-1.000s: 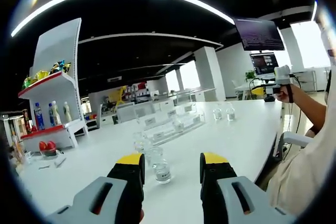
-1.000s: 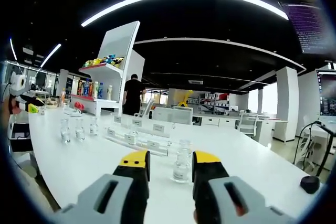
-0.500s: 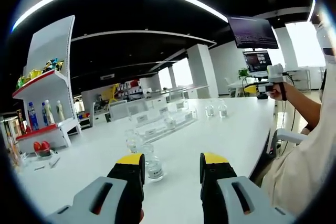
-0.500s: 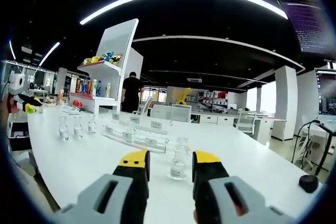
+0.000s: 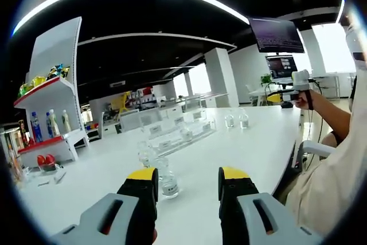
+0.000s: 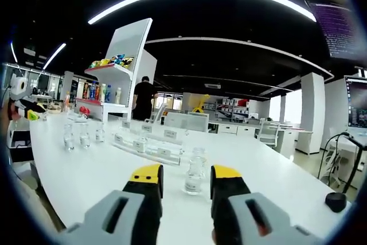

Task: Identify the label on the chemical reagent bottle, grasp the chemical reagent bottle, and place it in the designated position on the reagent rack

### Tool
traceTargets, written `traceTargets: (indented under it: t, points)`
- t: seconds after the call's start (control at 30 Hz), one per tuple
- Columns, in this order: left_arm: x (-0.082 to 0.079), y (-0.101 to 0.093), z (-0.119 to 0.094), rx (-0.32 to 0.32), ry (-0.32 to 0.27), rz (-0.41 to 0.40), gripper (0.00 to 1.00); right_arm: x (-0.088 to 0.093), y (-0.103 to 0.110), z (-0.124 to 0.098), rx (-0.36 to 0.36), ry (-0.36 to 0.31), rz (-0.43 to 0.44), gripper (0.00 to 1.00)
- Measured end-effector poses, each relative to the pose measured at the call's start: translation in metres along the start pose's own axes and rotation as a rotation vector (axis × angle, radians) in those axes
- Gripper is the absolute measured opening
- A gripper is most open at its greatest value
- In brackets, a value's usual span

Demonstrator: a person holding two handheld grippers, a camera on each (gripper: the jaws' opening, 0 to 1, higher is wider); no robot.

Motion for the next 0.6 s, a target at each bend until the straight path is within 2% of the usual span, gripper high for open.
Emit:
traceTargets:
  t: [0.2, 0.43, 0.6]
  points:
    - [0.000, 0.000, 0.001, 0.002, -0.001, 0.000, 0.43, 0.003, 0.002, 0.007, -0.013, 0.006, -0.005, 0.33]
    - [0.000, 0.000, 0.002, 0.002, 0.000, -0.001, 0.43, 0.010, -0.003, 0.018, -0.011, 0.026, -0.006, 0.33]
    - [0.001, -0.001, 0.002, 0.004, 0.003, 0.000, 0.43, 0.009, -0.007, 0.022, -0.007, 0.026, -0.004, 0.33]
Point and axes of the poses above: the point that each gripper's makers call its tool centre point, and the gripper's own axes: z roughly forward along the fingers, y roughly to its left, x roughly out of its underside, the point moved 2 cm from there along -z, roughly backward along the fingers, and after that the axes turned 4 degrees about -x, right-handed, at the moved point
